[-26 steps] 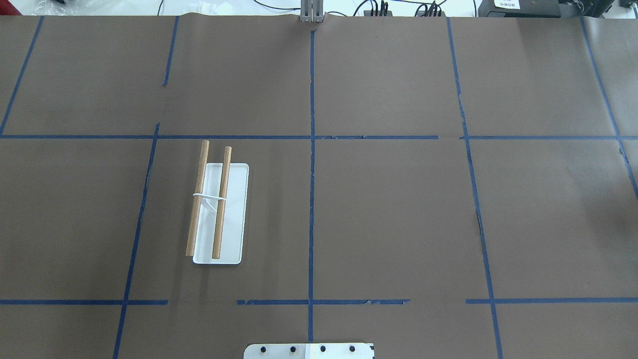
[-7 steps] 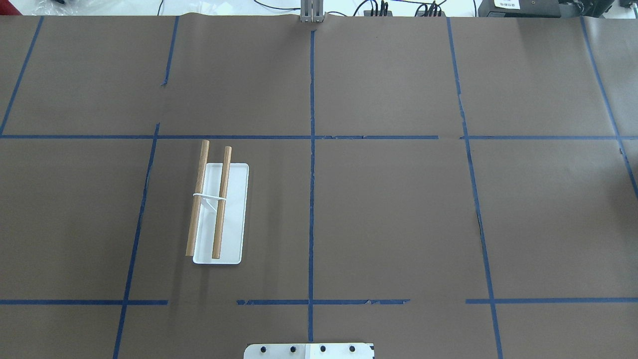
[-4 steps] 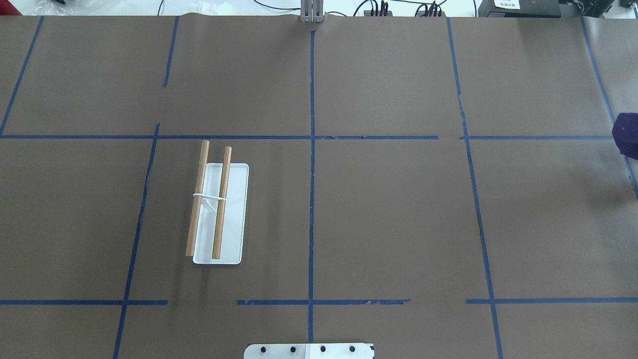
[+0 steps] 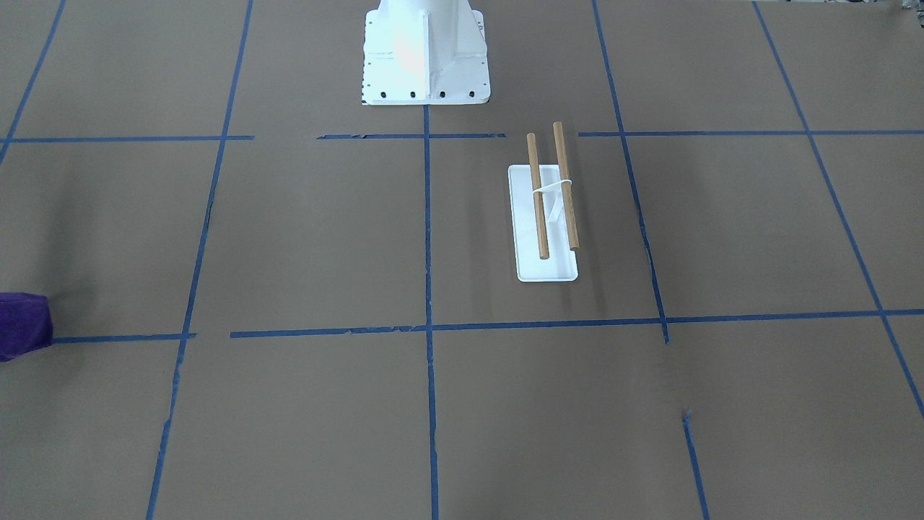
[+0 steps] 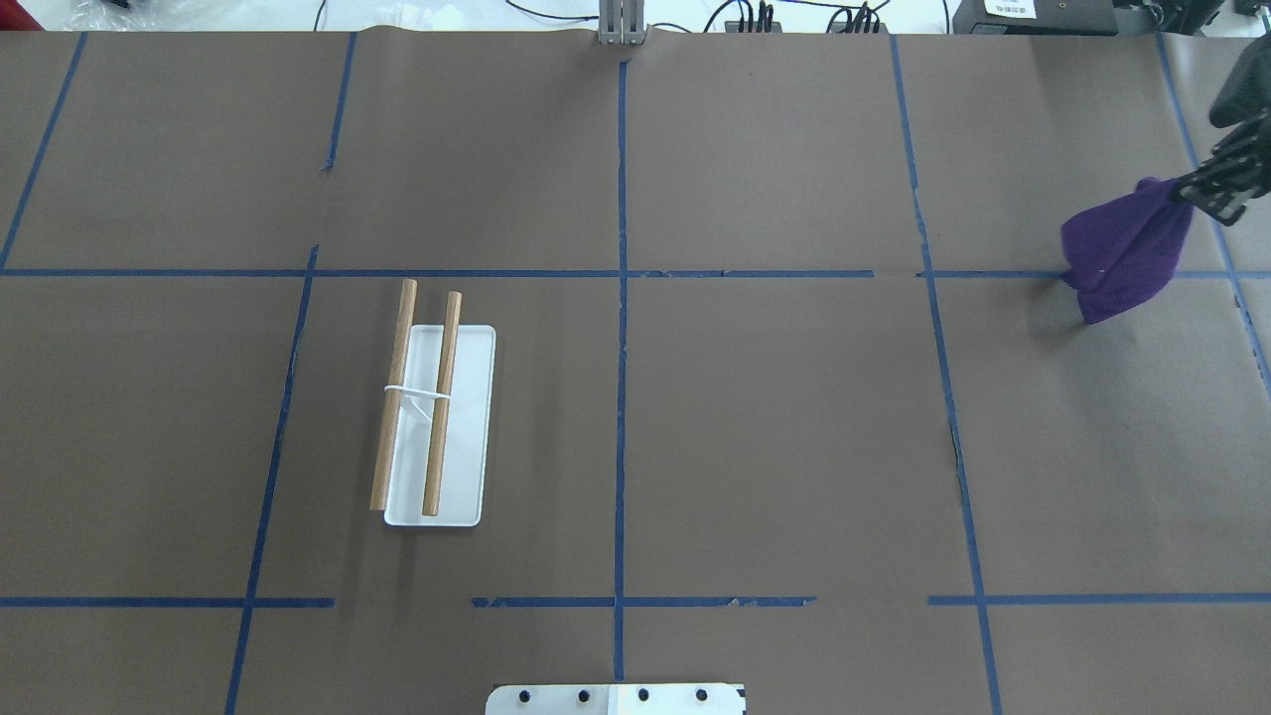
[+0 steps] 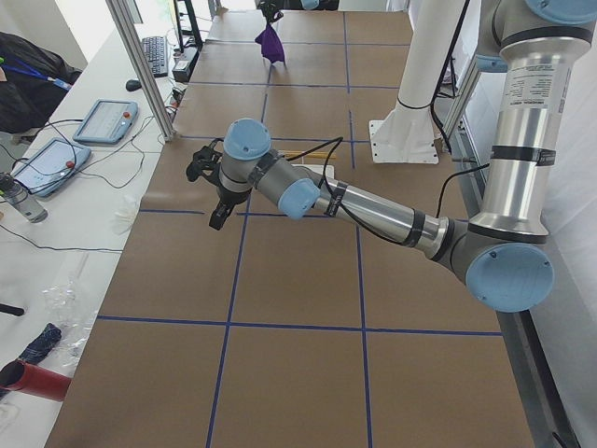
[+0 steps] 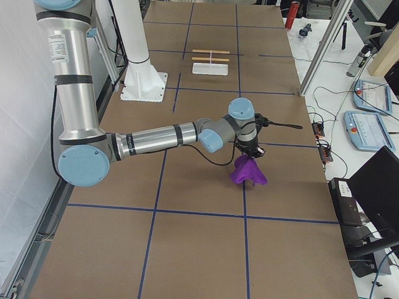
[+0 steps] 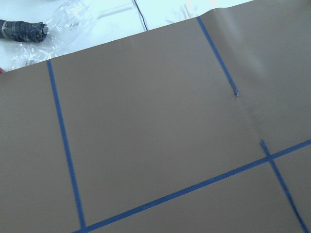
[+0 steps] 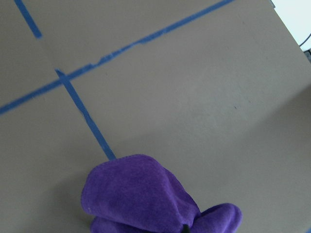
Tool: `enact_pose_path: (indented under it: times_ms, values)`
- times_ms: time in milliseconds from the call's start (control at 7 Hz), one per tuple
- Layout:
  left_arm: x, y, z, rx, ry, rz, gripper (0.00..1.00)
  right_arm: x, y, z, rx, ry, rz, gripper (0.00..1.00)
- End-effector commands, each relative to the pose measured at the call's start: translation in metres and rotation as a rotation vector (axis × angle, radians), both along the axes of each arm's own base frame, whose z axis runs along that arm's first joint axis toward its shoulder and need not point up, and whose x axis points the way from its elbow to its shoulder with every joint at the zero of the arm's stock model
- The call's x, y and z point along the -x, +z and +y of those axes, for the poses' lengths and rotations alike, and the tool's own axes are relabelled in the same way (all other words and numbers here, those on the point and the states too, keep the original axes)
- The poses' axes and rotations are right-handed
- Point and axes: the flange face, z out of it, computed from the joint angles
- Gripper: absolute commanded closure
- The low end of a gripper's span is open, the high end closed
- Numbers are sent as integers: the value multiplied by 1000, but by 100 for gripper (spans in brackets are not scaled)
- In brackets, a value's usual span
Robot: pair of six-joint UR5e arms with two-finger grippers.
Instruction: Hang towel on rack
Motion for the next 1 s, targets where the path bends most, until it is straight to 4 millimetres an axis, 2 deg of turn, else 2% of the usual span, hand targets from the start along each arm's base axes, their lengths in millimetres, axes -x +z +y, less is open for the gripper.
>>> enact_pose_path:
  times_ms: [0, 143, 286, 429, 571, 714, 857]
  values:
    - [-107, -88, -6, 203, -13, 170, 0, 87, -107, 20, 102, 70, -183, 100]
    - [-152, -129, -5, 309, -20, 240, 0, 131, -147, 46, 135, 100, -240, 100]
    - [-202, -176, -3, 425, -13, 302, 0, 172, -188, 56, 90, 92, -272, 100]
    - [-248, -206, 4, 548, -47, 342, 0, 201, -218, 62, 61, 71, -276, 100]
    - [-292, -229, 13, 638, -99, 367, 0, 227, -250, 73, 42, 52, -291, 100]
    - [-326, -246, 12, 747, -167, 397, 0, 251, -277, 90, 92, 100, -348, 100]
    - [-350, -260, 12, 850, -198, 418, 0, 268, -298, 108, 104, 129, -390, 100]
